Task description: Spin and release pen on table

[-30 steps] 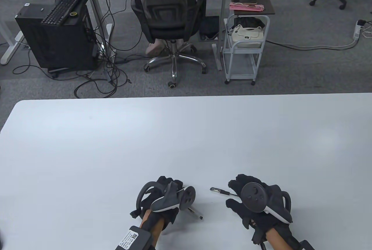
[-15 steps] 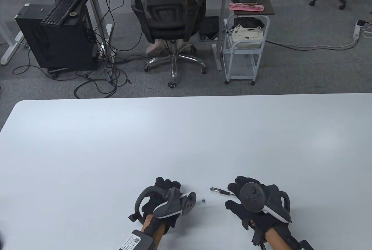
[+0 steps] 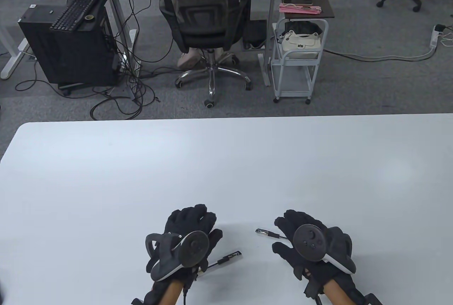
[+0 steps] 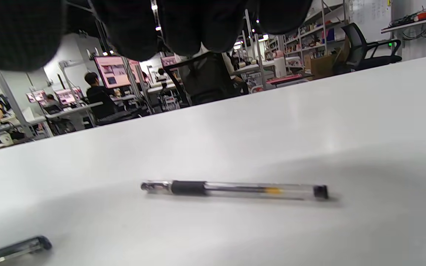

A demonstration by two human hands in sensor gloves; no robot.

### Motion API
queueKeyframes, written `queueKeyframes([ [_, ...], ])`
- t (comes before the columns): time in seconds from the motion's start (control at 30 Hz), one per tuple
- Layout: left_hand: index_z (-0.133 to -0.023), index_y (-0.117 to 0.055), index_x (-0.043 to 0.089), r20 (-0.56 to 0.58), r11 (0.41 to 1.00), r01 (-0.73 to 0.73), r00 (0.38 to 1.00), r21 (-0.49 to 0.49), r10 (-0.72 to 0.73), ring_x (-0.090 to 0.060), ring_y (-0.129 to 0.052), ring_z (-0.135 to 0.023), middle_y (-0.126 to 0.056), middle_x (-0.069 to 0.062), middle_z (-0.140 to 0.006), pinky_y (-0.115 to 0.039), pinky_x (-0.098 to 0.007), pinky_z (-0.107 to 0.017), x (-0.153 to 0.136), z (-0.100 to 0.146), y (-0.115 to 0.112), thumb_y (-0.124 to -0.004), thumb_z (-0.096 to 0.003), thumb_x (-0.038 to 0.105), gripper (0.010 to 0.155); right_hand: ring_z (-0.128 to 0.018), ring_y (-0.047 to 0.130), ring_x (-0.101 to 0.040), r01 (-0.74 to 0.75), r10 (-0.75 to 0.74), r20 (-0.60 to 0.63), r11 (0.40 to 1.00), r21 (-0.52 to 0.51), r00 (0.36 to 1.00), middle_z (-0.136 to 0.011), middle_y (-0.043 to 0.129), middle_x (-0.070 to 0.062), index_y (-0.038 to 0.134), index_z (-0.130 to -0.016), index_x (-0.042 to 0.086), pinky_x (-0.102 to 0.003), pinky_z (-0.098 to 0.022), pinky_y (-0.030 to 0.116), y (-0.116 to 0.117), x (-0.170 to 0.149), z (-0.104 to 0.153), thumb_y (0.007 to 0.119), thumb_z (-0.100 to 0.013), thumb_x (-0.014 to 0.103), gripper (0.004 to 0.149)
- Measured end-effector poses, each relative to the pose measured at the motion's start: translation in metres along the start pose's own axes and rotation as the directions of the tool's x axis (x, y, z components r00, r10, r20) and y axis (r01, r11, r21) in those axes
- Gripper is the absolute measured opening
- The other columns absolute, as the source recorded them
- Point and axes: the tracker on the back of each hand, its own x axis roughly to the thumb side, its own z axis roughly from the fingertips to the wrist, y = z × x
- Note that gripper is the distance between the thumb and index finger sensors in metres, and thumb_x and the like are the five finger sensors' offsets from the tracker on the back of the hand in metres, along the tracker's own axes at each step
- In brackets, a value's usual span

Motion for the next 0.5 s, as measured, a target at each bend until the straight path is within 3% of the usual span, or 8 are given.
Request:
queueKeyframes([
  [0.13,-0.094,-0.078,0.03,0.022,0.984,-0.105,0.994,0.146,0.103,-0.031,-0.08,-0.095,-0.076,-0.004,-0.106,-0.062,-0.058,-0.072,0.006,0.008,0.015,-0.072,-0.0438,0.059,0.058,-0.103,0.054,-0.038,0.001,0.002,0.051,0.998,-0.058,0.999,-0.111,0.053,-0.009,0.061,-0.102,0.027,-0.067,-0.069,0.049,-0.003,0.009,0.003,0.078,-0.044,0.056,0.067],
  [0.23,-0.093,-0.078,0.029,0.018,0.974,-0.124,0.992,0.188,0.123,-0.03,-0.081,-0.094,-0.077,-0.004,-0.105,-0.064,-0.057,-0.071,0.003,0.014,-0.005,-0.073,-0.0435,0.059,0.058,-0.103,0.053,-0.038,-0.023,0.025,0.054,0.999,-0.04,0.998,-0.111,0.053,-0.009,0.062,-0.102,0.027,-0.067,-0.069,0.048,0.002,0.012,0.002,0.078,-0.043,0.056,0.067],
  [0.33,-0.093,-0.079,0.029,0.017,0.984,-0.099,0.995,0.146,0.098,-0.031,-0.082,-0.094,-0.078,-0.004,-0.104,-0.063,-0.058,-0.071,-0.003,0.016,-0.026,-0.074,-0.043,0.058,0.058,-0.103,0.053,-0.038,-0.051,0.051,0.047,0.999,0.007,0.998,-0.111,0.053,-0.009,0.062,-0.102,0.027,-0.067,-0.069,0.048,0.012,0.012,0.001,0.078,-0.044,0.056,0.067],
  [0.43,-0.092,-0.079,0.03,0.006,0.991,-0.02,1.0,0.131,0.019,-0.029,-0.083,-0.093,-0.079,-0.003,-0.104,-0.065,-0.057,-0.07,-0.01,0.019,-0.026,-0.074,-0.0431,0.059,0.057,-0.103,0.052,-0.038,-0.065,0.063,0.043,0.997,0.047,0.997,-0.111,0.053,-0.009,0.062,-0.102,0.027,-0.067,-0.069,0.047,0.018,0.011,-0.001,0.078,-0.044,0.056,0.067],
  [0.5,-0.092,-0.079,0.029,-0.012,0.987,-0.089,0.996,0.137,0.092,-0.03,-0.083,-0.093,-0.079,-0.004,-0.104,-0.064,-0.057,-0.07,-0.015,0.022,-0.024,-0.074,-0.0432,0.059,0.058,-0.103,0.052,-0.038,-0.066,0.063,0.046,0.996,0.054,0.997,-0.111,0.052,-0.009,0.062,-0.102,0.027,-0.067,-0.069,0.047,0.02,0.012,-0.002,0.078,-0.044,0.056,0.067],
])
